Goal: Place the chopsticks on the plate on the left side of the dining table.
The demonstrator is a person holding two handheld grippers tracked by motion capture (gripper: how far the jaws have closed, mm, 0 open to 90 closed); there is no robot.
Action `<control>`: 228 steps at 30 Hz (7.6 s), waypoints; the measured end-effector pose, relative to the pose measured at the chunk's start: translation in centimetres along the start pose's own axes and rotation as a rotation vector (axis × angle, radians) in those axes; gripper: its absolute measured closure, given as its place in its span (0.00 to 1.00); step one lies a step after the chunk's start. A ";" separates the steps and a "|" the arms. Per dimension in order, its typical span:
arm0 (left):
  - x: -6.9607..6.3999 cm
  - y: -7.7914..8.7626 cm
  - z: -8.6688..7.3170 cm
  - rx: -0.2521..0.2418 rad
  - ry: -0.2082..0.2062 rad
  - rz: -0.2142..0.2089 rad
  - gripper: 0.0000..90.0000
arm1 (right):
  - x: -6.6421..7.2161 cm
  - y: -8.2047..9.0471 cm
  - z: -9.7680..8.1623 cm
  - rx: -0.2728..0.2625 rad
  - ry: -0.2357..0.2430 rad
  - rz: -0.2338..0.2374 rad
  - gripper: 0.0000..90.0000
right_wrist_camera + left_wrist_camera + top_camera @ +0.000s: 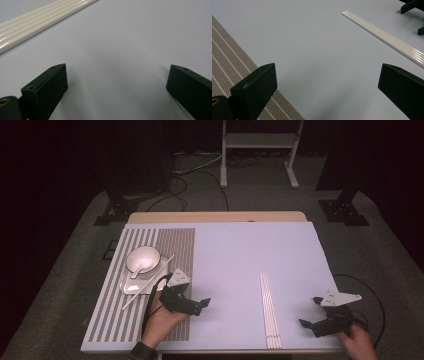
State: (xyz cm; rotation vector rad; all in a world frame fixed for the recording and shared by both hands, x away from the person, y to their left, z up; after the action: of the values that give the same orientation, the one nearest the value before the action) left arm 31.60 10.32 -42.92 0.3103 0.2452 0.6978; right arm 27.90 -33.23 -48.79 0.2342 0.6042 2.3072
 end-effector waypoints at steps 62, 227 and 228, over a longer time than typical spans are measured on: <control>-12.1 -11.9 -1.6 0.072 -0.097 -0.218 0.01 | 0.0 0.0 0.0 -0.001 0.000 0.000 0.02; -5.4 -3.9 -4.8 0.169 -0.194 -0.005 0.01 | 0.0 0.0 0.0 -0.001 0.000 0.000 0.02; -5.3 -3.8 -4.8 0.171 -0.192 -0.005 0.01 | 0.0 0.0 0.0 -0.001 0.000 0.000 0.02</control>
State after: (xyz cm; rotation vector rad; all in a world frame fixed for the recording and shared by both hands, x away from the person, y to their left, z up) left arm 28.40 5.02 -48.10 0.5366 0.1221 0.6385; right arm 27.90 -33.22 -48.79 0.2345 0.6033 2.3074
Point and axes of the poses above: each handheld gripper's, and its own axes: y roughly backward along the jaws, z roughly out of its top, x roughly to its left, the point moved 3 cm from there along -y, roughly forward along the jaws, and after that the axes turned 15 degrees about -x, right-handed, at the moved point
